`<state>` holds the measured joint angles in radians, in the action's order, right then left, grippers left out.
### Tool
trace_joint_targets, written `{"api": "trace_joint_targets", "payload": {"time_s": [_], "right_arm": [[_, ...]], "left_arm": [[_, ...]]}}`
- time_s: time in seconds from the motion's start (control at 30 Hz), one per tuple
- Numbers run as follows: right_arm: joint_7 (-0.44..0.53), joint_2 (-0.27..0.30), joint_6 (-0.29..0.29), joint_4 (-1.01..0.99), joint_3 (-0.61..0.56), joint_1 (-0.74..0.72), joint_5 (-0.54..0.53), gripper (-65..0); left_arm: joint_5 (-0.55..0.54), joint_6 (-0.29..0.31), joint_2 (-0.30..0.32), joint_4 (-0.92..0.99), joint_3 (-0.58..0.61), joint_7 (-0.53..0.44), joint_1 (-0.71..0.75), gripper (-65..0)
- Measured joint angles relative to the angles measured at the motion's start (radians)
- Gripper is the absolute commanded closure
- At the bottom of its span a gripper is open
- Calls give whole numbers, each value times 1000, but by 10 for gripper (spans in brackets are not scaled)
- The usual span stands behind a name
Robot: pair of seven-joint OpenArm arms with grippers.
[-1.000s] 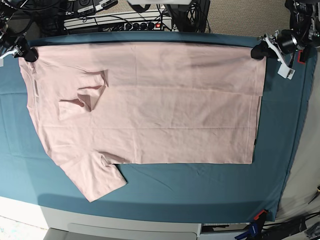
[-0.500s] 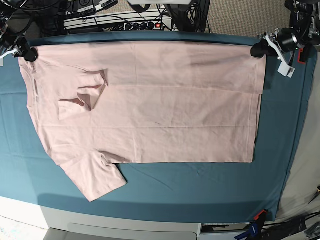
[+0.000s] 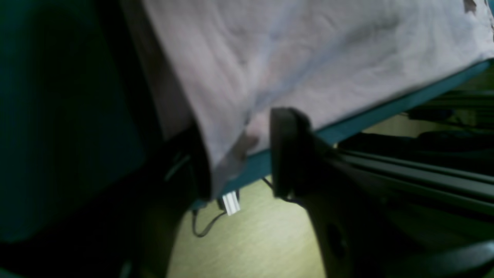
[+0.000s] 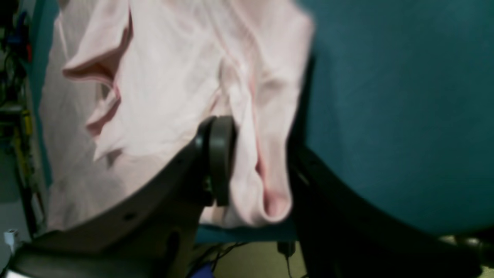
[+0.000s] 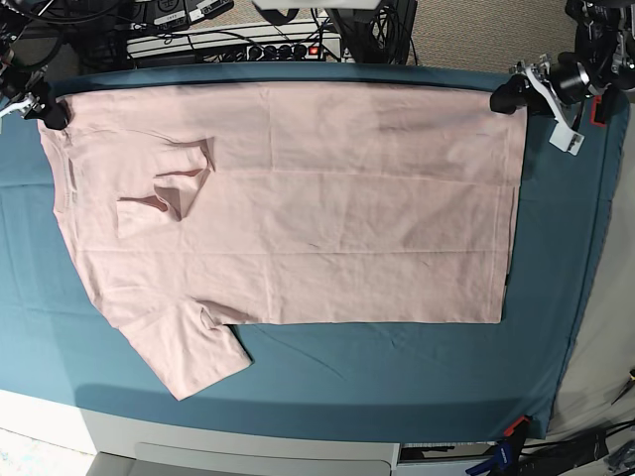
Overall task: Fold the T-shirt properly
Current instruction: 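Pull both held corners toward the robot to straighten the shirt, then release the corners and move both grippers to the shirt's side edge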
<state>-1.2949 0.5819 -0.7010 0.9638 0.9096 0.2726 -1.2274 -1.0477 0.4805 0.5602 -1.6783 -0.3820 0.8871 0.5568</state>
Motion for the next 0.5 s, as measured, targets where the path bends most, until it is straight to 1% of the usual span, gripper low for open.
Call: {"api": "trace_joint_targets", "payload": {"time_s": [0.07, 0.13, 0.23, 0.3, 0.37, 0.47, 0.5], "right_arm": [[44, 3, 0, 0, 0, -4, 36, -160], [65, 3, -3, 0, 8, -19, 79, -160], [81, 8, 1, 0, 25, -49, 136, -160], [96, 14, 6, -3, 37, -71, 170, -159], [131, 19, 10, -4, 48, -105, 177, -159], [147, 42, 12, -8, 51, -201, 181, -159], [149, 50, 10, -7, 51, -245, 178, -159]], "left_arm": [[37, -2, 1, -10, -23, 0, 0, -252], [74, -14, 9, -22, -60, 6, 2, -252], [127, -41, 40, -26, -128, 35, 10, -252], [129, -42, 60, -31, -178, 40, 14, -252], [115, -40, 82, -48, -216, 33, 12, -251], [104, -37, 121, -77, -234, 14, -1, -251], [106, -19, 127, -79, -233, 19, -20, -251]]}}
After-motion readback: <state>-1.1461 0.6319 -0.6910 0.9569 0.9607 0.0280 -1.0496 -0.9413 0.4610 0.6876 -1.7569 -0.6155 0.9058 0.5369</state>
